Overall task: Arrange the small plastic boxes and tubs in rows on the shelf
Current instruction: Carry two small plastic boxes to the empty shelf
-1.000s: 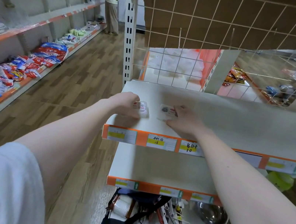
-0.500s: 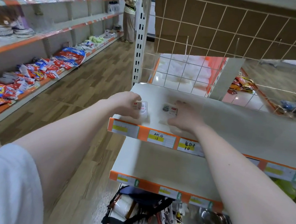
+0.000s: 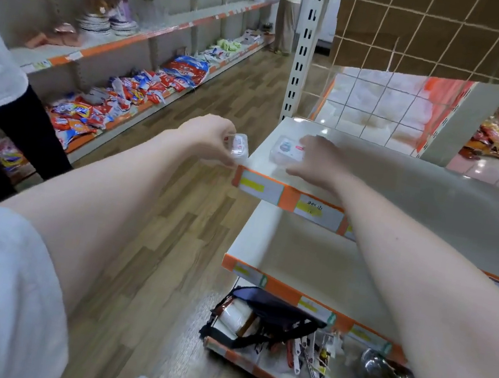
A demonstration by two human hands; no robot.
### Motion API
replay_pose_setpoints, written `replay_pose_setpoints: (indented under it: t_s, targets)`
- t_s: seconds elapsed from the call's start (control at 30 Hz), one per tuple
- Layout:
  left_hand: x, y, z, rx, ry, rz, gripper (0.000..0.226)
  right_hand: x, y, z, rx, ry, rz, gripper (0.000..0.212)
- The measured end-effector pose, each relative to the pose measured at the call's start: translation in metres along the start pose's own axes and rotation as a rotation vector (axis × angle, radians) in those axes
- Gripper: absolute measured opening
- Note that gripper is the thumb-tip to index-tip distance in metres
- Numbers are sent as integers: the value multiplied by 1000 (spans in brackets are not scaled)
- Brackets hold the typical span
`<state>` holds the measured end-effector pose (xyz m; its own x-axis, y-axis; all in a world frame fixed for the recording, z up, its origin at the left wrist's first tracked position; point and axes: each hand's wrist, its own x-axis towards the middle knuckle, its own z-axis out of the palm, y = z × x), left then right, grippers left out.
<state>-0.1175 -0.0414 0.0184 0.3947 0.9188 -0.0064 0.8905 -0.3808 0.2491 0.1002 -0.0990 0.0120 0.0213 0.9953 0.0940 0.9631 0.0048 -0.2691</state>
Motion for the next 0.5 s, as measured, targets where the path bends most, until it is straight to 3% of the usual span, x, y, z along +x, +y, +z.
replay_pose_setpoints:
  t_s: [0.1, 0.27, 0.5]
  targets:
    - [6, -24, -4, -45, -17, -12, 52, 16, -21, 7, 28, 22, -29, 27]
    - [30, -77, -9, -49, -36, 6, 50, 56, -68, 24, 23, 2, -31, 33]
    - [90, -177, -14, -1, -73, 57, 46, 139, -129, 76, -44, -32, 67, 27]
